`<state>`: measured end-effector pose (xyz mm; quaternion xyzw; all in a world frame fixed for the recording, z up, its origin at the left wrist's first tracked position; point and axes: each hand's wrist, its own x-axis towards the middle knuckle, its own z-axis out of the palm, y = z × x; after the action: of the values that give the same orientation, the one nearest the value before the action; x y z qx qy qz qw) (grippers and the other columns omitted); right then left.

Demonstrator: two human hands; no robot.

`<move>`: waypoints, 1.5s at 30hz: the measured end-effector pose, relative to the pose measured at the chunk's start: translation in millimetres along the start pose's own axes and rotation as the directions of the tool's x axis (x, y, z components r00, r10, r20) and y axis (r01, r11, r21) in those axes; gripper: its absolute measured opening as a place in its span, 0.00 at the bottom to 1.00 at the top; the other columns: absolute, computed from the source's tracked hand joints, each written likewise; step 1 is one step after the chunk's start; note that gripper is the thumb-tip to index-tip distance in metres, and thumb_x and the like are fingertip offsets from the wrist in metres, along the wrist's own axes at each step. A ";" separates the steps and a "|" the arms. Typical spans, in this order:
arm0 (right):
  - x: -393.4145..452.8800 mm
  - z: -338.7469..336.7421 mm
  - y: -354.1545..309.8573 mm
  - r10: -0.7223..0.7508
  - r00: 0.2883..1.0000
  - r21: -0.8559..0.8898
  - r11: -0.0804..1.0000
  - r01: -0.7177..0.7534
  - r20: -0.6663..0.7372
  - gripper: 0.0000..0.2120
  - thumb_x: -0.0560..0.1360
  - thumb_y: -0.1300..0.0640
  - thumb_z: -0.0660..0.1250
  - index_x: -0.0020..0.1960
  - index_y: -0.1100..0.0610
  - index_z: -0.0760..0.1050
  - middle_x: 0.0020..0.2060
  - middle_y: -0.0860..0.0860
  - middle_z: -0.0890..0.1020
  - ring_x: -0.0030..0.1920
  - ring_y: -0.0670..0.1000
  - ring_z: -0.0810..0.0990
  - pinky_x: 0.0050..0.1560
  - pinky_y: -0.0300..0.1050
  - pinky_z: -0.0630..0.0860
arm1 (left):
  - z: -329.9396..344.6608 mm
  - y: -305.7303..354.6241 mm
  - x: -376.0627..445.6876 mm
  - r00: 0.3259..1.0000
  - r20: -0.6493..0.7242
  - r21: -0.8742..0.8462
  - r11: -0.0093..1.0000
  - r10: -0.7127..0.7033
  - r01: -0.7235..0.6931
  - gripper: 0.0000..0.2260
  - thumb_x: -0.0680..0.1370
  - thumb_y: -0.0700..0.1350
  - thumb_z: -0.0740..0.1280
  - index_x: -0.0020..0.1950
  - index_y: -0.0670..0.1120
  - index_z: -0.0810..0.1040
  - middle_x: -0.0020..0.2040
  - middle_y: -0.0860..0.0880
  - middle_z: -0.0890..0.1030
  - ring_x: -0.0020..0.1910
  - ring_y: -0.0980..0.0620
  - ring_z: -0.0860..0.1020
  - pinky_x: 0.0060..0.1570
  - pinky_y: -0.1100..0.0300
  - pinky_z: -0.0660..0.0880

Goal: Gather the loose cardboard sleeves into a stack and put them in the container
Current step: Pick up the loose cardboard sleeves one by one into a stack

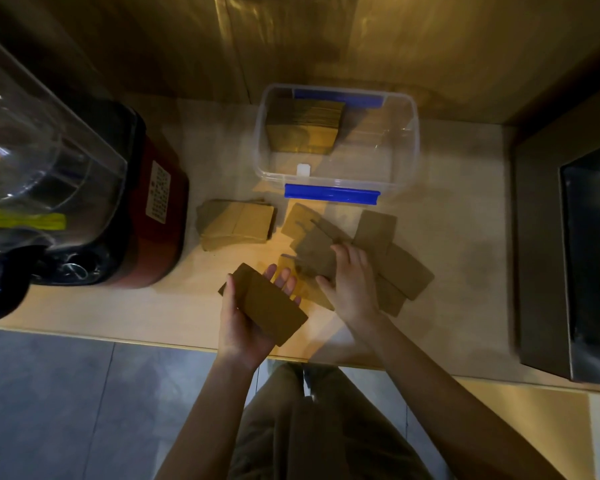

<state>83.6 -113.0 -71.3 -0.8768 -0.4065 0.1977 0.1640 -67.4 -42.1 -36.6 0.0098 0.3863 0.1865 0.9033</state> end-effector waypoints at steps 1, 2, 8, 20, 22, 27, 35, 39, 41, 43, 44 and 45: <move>1.3 -0.4 0.1 0.004 1.000 0.003 1.000 -0.004 0.001 0.28 0.71 0.51 0.69 0.66 0.59 0.65 0.64 0.56 0.72 0.66 0.54 0.67 0.67 0.48 0.65 | -0.7 -0.1 0.3 1.000 -0.003 -0.007 1.000 -0.012 0.012 0.39 0.52 0.62 0.77 0.59 0.46 0.78 0.57 0.45 0.82 0.58 0.47 0.79 0.61 0.46 0.70; 3.3 -1.4 0.1 0.010 1.000 0.006 1.000 -0.010 0.010 0.28 0.70 0.51 0.70 0.66 0.58 0.65 0.64 0.55 0.72 0.66 0.53 0.67 0.68 0.47 0.64 | -0.6 0.0 0.2 1.000 -0.009 -0.013 1.000 -0.019 0.018 0.39 0.53 0.63 0.76 0.59 0.46 0.78 0.57 0.45 0.82 0.58 0.46 0.78 0.62 0.46 0.70; 5.8 -22.2 -10.1 0.034 0.998 0.170 0.984 -0.043 0.052 0.29 0.69 0.52 0.71 0.66 0.54 0.64 0.64 0.53 0.71 0.65 0.52 0.66 0.66 0.47 0.66 | 5.7 -0.2 -0.4 0.996 -0.084 0.048 0.999 0.011 -0.007 0.31 0.63 0.64 0.63 0.60 0.46 0.77 0.57 0.45 0.81 0.60 0.47 0.77 0.64 0.47 0.67; -43.4 -48.8 -56.2 0.018 0.991 0.489 0.869 -0.081 0.131 0.27 0.68 0.47 0.71 0.62 0.47 0.65 0.62 0.47 0.71 0.59 0.44 0.68 0.58 0.43 0.72 | 25.5 -7.2 2.1 0.994 0.040 0.229 0.967 0.103 -0.110 0.26 0.68 0.62 0.61 0.59 0.49 0.76 0.50 0.46 0.83 0.50 0.47 0.81 0.43 0.54 0.79; -49.1 -44.7 -58.2 0.005 0.991 0.481 0.874 -0.069 0.133 0.27 0.68 0.47 0.71 0.63 0.48 0.66 0.64 0.47 0.70 0.59 0.43 0.66 0.61 0.43 0.71 | 25.9 -8.0 5.5 0.995 0.047 0.229 0.969 0.084 -0.093 0.31 0.62 0.64 0.70 0.60 0.48 0.75 0.50 0.46 0.83 0.50 0.48 0.81 0.44 0.54 0.79; -59.9 -35.9 -51.3 -0.053 0.982 0.432 0.901 -0.031 0.181 0.25 0.69 0.43 0.66 0.63 0.50 0.69 0.64 0.49 0.71 0.64 0.49 0.66 0.65 0.46 0.68 | 22.9 -11.9 12.6 0.989 0.146 0.207 0.977 0.027 -0.057 0.27 0.60 0.61 0.75 0.52 0.48 0.76 0.45 0.50 0.82 0.47 0.53 0.81 0.44 0.56 0.79; -28.9 -47.1 -9.6 0.328 0.944 0.492 0.829 -0.266 -0.043 0.14 0.73 0.51 0.66 0.58 0.54 0.72 0.54 0.50 0.73 0.55 0.51 0.74 0.53 0.45 0.75 | 13.4 -10.4 16.8 0.999 -0.020 0.117 0.993 0.029 -0.027 0.26 0.54 0.56 0.80 0.48 0.48 0.80 0.40 0.49 0.82 0.43 0.52 0.81 0.52 0.54 0.76; 2.0 -45.3 9.3 0.496 0.867 0.368 0.816 -0.446 -0.050 0.30 0.69 0.48 0.70 0.65 0.58 0.64 0.62 0.56 0.70 0.61 0.55 0.71 0.57 0.50 0.72 | 7.6 -4.9 17.2 0.998 -0.042 0.088 0.996 0.038 -0.034 0.29 0.53 0.56 0.80 0.50 0.48 0.79 0.41 0.49 0.83 0.44 0.52 0.81 0.52 0.54 0.77; 11.7 -39.8 10.5 0.536 0.844 0.309 0.806 -0.505 -0.021 0.37 0.66 0.43 0.71 0.66 0.59 0.60 0.63 0.57 0.68 0.62 0.57 0.69 0.57 0.52 0.71 | 6.6 -2.3 16.3 0.998 -0.051 0.086 0.996 0.038 -0.033 0.29 0.54 0.56 0.79 0.51 0.48 0.78 0.43 0.49 0.83 0.44 0.52 0.81 0.51 0.55 0.78; 16.2 -33.1 9.2 0.574 0.819 0.232 0.799 -0.555 -0.017 0.40 0.64 0.41 0.72 0.65 0.60 0.59 0.63 0.59 0.67 0.62 0.59 0.68 0.59 0.54 0.70 | 5.6 -1.3 14.7 0.997 -0.072 0.078 0.997 0.033 -0.027 0.30 0.53 0.56 0.80 0.52 0.48 0.79 0.44 0.49 0.83 0.45 0.52 0.82 0.50 0.54 0.78; 17.4 -29.5 8.5 0.590 0.807 0.191 0.795 -0.576 -0.023 0.40 0.64 0.40 0.72 0.65 0.61 0.59 0.63 0.60 0.67 0.62 0.60 0.68 0.59 0.55 0.70 | 5.2 -0.9 13.9 0.996 -0.079 0.072 0.997 0.032 -0.026 0.30 0.53 0.56 0.80 0.52 0.48 0.79 0.44 0.49 0.84 0.45 0.52 0.82 0.50 0.54 0.78; 18.6 -26.7 7.7 0.602 0.798 0.157 0.791 -0.591 -0.034 0.40 0.64 0.40 0.72 0.65 0.62 0.59 0.63 0.61 0.67 0.62 0.61 0.67 0.60 0.56 0.70 | 4.9 -0.5 13.3 0.996 -0.080 0.067 0.997 0.032 -0.027 0.31 0.53 0.55 0.80 0.52 0.48 0.79 0.44 0.49 0.84 0.45 0.52 0.82 0.50 0.54 0.79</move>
<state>112.4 -106.7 -55.6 -0.9540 -0.0874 0.2308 0.1701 -55.4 -37.3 -42.4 0.0377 0.4284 0.1872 0.8832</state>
